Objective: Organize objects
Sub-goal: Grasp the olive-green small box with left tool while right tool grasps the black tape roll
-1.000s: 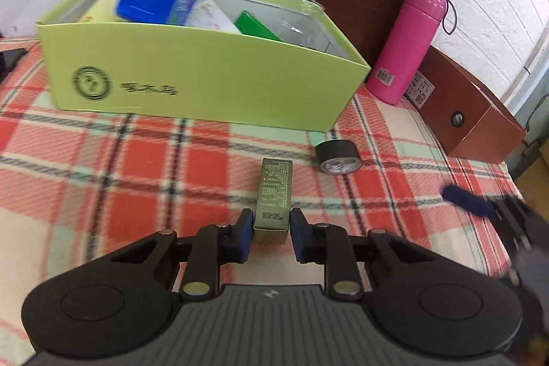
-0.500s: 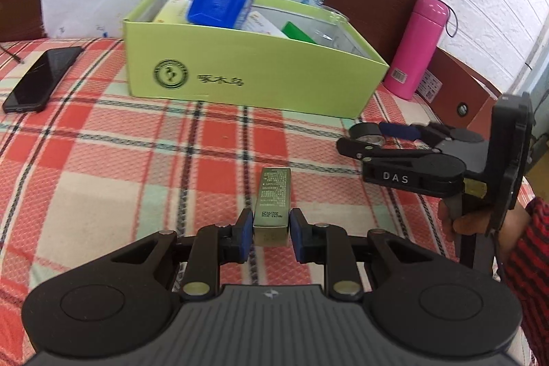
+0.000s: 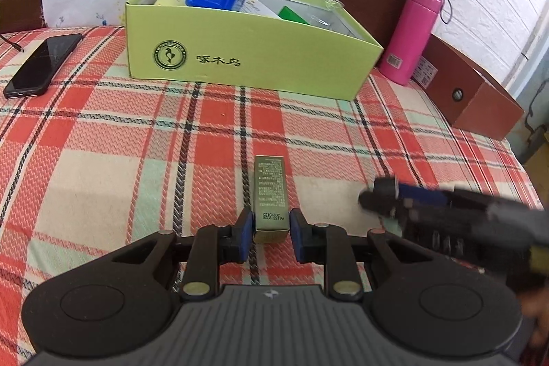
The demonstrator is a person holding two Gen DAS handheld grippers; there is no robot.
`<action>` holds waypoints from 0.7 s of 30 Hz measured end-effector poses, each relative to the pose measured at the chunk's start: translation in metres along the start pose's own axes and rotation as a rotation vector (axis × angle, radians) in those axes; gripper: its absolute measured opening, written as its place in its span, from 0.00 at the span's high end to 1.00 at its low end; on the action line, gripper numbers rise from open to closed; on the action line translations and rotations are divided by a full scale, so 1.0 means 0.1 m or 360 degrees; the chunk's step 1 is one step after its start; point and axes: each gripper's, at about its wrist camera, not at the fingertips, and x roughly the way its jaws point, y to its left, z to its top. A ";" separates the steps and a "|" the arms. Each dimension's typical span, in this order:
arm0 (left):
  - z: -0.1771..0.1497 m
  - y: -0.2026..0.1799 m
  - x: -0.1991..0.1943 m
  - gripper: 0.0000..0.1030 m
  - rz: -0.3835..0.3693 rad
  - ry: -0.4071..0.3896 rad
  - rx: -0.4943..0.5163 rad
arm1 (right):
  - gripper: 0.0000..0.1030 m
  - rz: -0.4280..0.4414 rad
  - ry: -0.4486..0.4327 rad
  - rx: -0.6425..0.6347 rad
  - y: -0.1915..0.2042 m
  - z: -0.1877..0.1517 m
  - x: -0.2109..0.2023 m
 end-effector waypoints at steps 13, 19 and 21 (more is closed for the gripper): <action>0.08 -0.13 0.09 0.56 -0.0022 -0.0016 0.0041 | 0.39 -0.0071 -0.0016 -0.0160 0.24 -0.26 -0.15; 0.12 -0.11 0.14 0.56 -0.0013 -0.0009 0.0029 | 0.39 -0.0090 -0.0019 -0.0180 0.23 -0.24 -0.12; 0.11 -0.10 0.15 0.56 -0.0014 -0.0003 0.0030 | 0.40 -0.0076 -0.0020 -0.0204 0.25 -0.24 -0.12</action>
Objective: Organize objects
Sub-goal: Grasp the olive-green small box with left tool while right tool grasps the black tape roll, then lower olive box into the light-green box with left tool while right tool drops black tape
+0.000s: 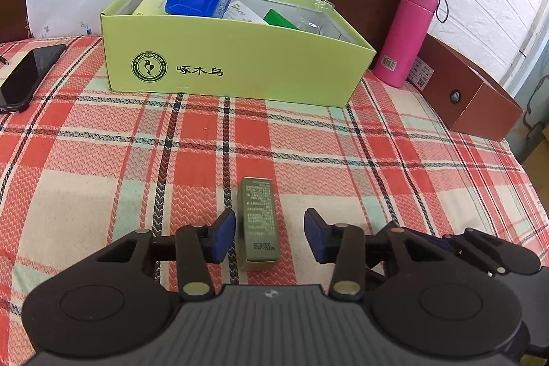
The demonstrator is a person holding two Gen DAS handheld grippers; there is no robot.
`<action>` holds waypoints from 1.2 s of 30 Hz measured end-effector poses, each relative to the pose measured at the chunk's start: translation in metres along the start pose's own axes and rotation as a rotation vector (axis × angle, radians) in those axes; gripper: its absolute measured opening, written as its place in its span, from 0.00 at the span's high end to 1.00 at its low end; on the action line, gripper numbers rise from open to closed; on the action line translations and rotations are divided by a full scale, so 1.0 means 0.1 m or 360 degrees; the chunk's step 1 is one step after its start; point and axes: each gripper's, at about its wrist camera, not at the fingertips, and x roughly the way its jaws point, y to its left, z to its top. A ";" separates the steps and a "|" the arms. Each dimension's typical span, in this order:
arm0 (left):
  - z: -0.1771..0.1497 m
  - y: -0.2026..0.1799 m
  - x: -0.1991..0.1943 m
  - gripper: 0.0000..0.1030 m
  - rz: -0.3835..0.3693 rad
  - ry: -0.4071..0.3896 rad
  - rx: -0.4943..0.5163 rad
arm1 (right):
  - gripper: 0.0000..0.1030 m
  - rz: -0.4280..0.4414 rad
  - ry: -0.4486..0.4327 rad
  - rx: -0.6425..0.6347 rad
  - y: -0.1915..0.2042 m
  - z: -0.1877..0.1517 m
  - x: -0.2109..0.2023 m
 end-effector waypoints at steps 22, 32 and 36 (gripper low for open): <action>0.20 -0.03 -0.10 0.77 -0.0085 -0.0055 0.0007 | 0.55 0.0009 -0.0091 -0.0075 -0.02 0.29 -0.05; 0.84 -0.15 -0.31 0.77 -0.0186 -0.0273 0.0024 | 0.55 -0.0074 -0.0371 -0.0230 -0.09 0.99 -0.08; 1.14 -0.19 -0.25 0.77 -0.0203 -0.0325 0.0022 | 0.55 -0.0114 -0.0435 -0.0298 -0.14 1.23 0.07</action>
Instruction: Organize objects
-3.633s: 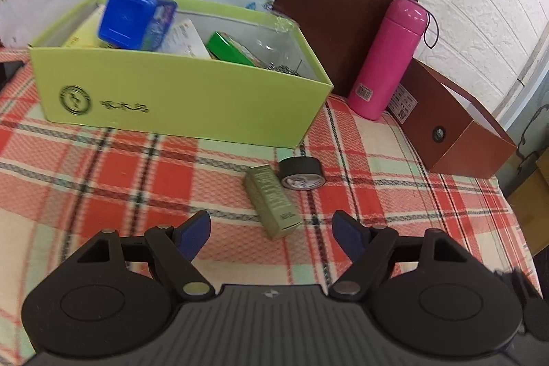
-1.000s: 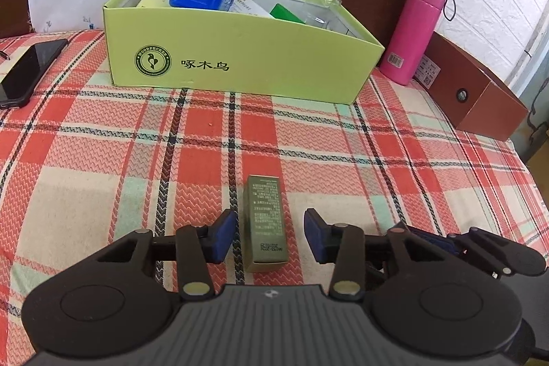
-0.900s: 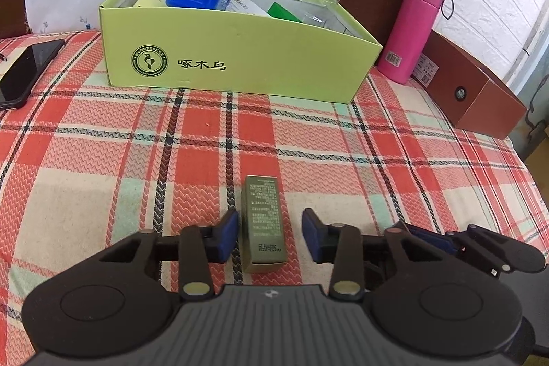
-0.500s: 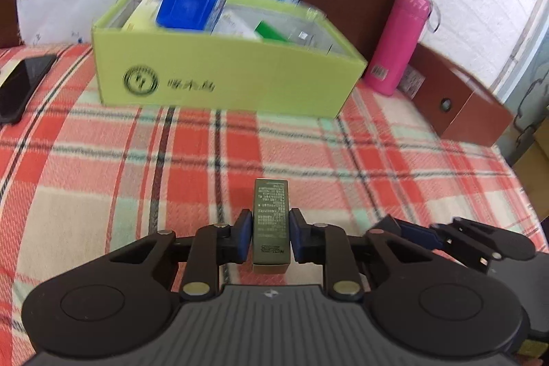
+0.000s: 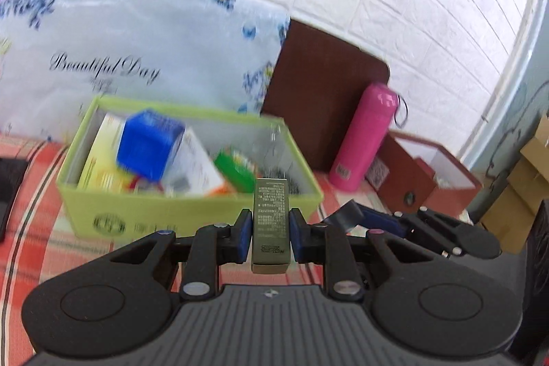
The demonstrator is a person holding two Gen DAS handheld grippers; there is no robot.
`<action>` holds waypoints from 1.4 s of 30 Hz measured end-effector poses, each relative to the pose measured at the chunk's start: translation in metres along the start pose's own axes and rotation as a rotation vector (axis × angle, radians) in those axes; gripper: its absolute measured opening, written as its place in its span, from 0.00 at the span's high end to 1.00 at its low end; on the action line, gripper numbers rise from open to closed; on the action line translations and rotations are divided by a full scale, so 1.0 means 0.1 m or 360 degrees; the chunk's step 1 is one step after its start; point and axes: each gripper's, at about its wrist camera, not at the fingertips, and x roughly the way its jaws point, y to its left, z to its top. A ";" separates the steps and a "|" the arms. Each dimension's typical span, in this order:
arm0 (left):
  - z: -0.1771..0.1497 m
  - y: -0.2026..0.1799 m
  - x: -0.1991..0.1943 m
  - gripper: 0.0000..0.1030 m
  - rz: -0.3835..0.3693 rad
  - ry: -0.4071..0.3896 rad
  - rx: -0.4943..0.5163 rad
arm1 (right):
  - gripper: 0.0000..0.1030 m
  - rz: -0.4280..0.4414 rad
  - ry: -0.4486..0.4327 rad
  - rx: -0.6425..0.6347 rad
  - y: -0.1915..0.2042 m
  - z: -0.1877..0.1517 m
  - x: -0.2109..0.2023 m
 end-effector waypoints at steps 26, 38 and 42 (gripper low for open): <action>0.63 0.40 1.07 0.25 0.0129 -0.0135 -0.0100 | 0.32 -0.0058 -0.0043 -0.0035 -0.12 0.05 1.15; 0.49 0.22 0.56 0.22 0.0185 -0.0231 -0.0024 | 0.00 -0.0095 -0.0072 -0.0053 0.07 0.04 0.66; 0.36 0.07 0.26 0.16 0.0241 -0.0178 0.0044 | 0.00 -0.0108 -0.0046 -0.0022 0.06 0.03 0.34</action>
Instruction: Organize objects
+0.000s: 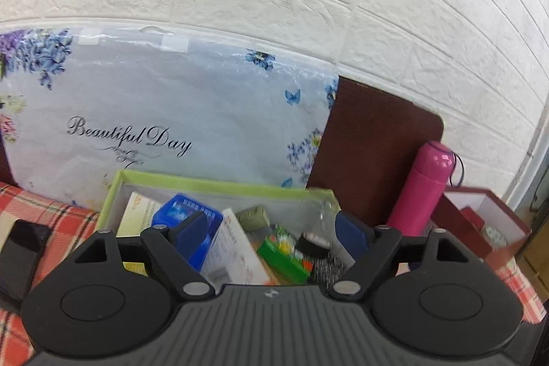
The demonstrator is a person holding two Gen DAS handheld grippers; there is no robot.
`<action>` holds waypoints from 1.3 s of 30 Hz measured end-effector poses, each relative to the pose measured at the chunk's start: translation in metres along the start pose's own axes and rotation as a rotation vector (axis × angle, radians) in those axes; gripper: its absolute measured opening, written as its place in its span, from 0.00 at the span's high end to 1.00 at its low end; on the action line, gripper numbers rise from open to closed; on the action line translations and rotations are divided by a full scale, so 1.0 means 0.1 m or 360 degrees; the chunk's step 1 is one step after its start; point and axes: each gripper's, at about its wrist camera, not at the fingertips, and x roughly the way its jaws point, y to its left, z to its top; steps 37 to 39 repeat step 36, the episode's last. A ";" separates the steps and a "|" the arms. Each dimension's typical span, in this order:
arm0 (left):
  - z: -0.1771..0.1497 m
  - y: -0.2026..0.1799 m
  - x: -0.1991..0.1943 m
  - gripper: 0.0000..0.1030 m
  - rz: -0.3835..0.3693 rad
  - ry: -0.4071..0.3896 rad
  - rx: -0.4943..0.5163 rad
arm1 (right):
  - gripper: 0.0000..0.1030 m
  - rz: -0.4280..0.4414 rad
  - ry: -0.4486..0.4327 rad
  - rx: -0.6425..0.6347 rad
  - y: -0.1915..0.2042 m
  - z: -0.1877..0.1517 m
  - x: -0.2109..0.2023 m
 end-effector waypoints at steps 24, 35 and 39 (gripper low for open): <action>-1.22 0.06 -1.13 0.12 0.0366 0.0285 0.0150 | 0.00 -0.0174 0.0202 0.0374 0.27 -0.50 -1.34; -1.34 0.15 -1.25 0.12 0.0400 0.0293 0.0123 | 0.00 -0.0173 0.0185 0.0404 0.30 -0.48 -1.40; -1.34 0.14 -1.25 0.12 0.0396 0.0295 0.0118 | 0.00 -0.0173 0.0185 0.0403 0.30 -0.48 -1.40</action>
